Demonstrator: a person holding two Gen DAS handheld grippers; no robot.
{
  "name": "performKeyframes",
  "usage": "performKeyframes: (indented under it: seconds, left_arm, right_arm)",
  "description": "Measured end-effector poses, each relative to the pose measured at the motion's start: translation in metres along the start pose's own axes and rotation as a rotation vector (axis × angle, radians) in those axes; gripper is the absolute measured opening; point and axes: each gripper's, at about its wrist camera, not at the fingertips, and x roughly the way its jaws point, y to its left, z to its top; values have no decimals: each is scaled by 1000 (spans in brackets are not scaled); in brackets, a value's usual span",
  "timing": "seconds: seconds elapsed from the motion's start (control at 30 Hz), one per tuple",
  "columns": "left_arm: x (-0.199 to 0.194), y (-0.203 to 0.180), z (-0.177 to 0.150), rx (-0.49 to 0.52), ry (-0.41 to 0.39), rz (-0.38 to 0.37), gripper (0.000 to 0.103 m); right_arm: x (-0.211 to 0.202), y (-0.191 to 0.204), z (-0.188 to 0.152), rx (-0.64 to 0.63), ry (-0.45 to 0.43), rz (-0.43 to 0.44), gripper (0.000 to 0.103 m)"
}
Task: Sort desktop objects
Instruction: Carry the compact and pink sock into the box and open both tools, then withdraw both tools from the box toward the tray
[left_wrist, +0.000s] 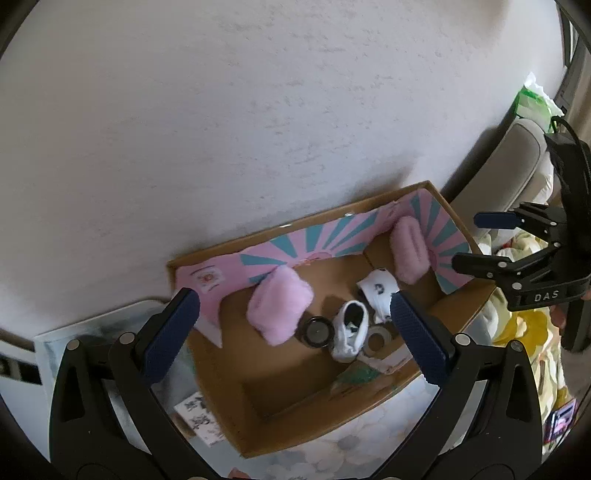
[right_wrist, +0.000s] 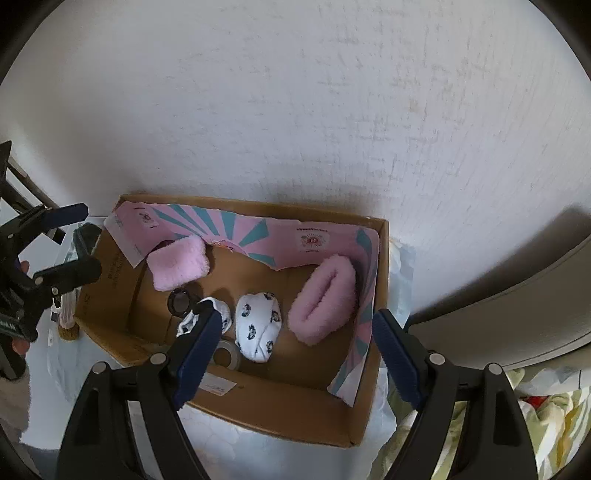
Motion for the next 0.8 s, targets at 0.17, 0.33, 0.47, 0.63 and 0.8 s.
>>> performKeyframes:
  seconds: [0.17, 0.33, 0.47, 0.63, 0.8]
  left_arm:
    - [-23, 16, -4, -24, -33, 8, 103]
    - [-51, 38, -11, -51, -60, 10, 103]
    - [-77, 58, -21, -43, -67, 53, 103]
    - [-116, 86, -35, -52, -103, 97, 103]
    - [-162, 115, -52, -73, -147, 140, 103]
  right_arm:
    - [-13, 12, 1, -5, -28, -8, 81]
    - [-25, 28, 2, -14, -51, -29, 81]
    - [-36, 43, 3, -16, -66, -22, 81]
    - [-51, 66, 7, -32, -101, -12, 81]
    - [-67, 100, 11, -82, -143, 18, 81]
